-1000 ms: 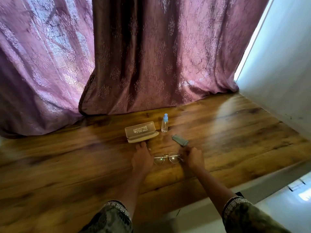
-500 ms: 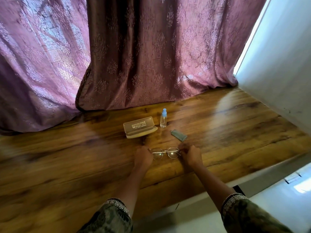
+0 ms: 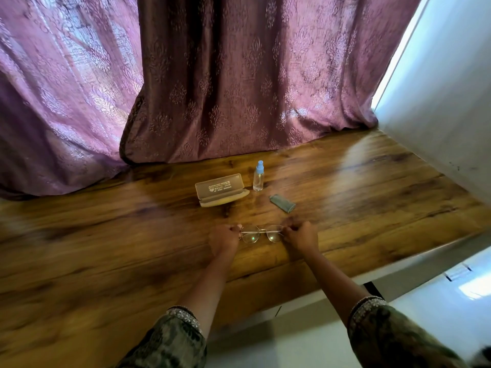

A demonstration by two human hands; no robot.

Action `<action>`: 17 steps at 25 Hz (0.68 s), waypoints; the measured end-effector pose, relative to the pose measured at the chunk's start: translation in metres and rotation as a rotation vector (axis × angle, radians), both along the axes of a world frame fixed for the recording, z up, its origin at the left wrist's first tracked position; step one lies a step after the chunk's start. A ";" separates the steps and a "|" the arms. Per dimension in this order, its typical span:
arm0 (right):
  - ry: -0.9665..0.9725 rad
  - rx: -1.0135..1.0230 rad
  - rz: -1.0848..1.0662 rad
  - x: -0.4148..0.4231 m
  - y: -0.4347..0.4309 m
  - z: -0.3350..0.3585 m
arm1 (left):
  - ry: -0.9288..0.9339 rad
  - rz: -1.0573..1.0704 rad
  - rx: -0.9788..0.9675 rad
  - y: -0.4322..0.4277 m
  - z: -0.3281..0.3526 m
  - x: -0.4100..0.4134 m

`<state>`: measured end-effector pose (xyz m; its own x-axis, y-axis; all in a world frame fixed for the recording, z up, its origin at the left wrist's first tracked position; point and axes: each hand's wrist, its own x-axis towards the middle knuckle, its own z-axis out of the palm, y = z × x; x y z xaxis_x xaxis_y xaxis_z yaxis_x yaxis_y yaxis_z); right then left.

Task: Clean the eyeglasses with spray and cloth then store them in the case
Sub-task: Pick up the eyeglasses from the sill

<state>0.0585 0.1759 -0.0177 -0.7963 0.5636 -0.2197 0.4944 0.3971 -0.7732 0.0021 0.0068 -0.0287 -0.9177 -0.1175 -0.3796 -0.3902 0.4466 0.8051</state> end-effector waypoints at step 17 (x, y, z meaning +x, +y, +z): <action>0.478 -0.220 -0.296 0.009 -0.002 0.050 | 0.055 0.112 0.546 -0.002 0.075 0.016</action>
